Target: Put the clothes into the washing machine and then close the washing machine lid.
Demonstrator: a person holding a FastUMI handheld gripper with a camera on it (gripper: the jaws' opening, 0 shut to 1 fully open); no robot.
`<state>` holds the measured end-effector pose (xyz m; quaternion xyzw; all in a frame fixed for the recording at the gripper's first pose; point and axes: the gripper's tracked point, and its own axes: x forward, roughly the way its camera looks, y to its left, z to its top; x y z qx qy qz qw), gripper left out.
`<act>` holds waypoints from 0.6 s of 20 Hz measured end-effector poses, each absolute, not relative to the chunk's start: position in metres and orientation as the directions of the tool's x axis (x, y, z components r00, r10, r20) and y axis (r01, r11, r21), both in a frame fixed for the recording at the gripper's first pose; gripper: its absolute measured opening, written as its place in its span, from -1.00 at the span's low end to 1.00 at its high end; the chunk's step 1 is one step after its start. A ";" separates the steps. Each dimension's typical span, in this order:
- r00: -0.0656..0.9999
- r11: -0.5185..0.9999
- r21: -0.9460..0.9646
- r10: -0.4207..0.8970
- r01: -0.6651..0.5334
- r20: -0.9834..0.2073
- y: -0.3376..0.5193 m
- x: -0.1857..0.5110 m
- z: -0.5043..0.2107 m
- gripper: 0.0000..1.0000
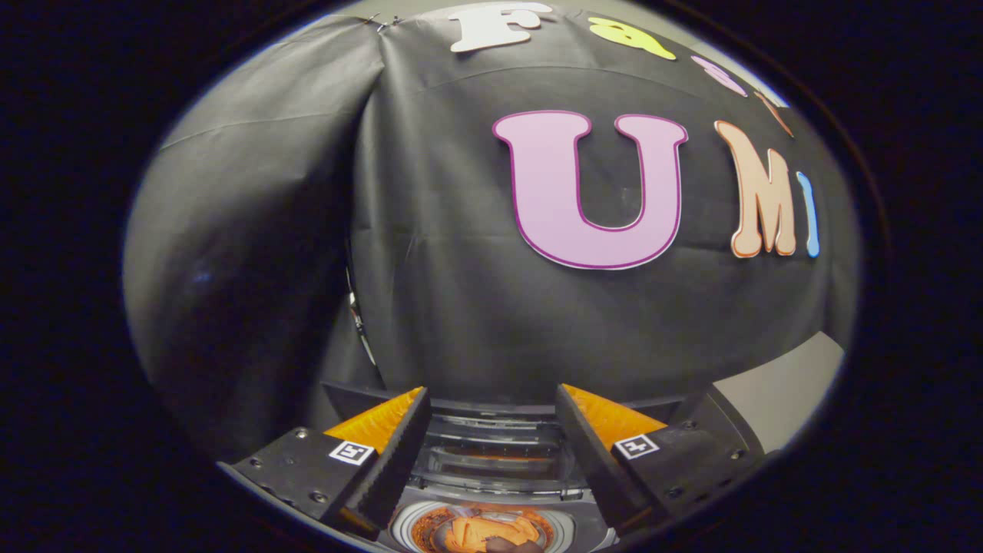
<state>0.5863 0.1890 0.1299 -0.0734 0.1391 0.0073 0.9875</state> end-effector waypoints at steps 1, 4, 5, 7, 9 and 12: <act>0.956 0.988 -0.152 -0.023 -0.023 -0.292 0.188 0.591 0.124 0.96; 0.948 0.984 -0.180 -0.065 0.009 -0.311 0.183 0.607 0.111 0.97; 0.948 0.984 -0.177 -0.066 0.010 -0.311 0.183 0.612 0.110 0.97; 0.942 0.987 -0.162 -0.074 0.021 -0.328 0.184 0.618 0.105 0.94; 0.942 0.991 -0.129 -0.083 0.043 -0.324 0.183 0.618 0.106 0.93; 0.939 0.988 -0.149 -0.080 0.031 -0.334 0.185 0.618 0.104 0.93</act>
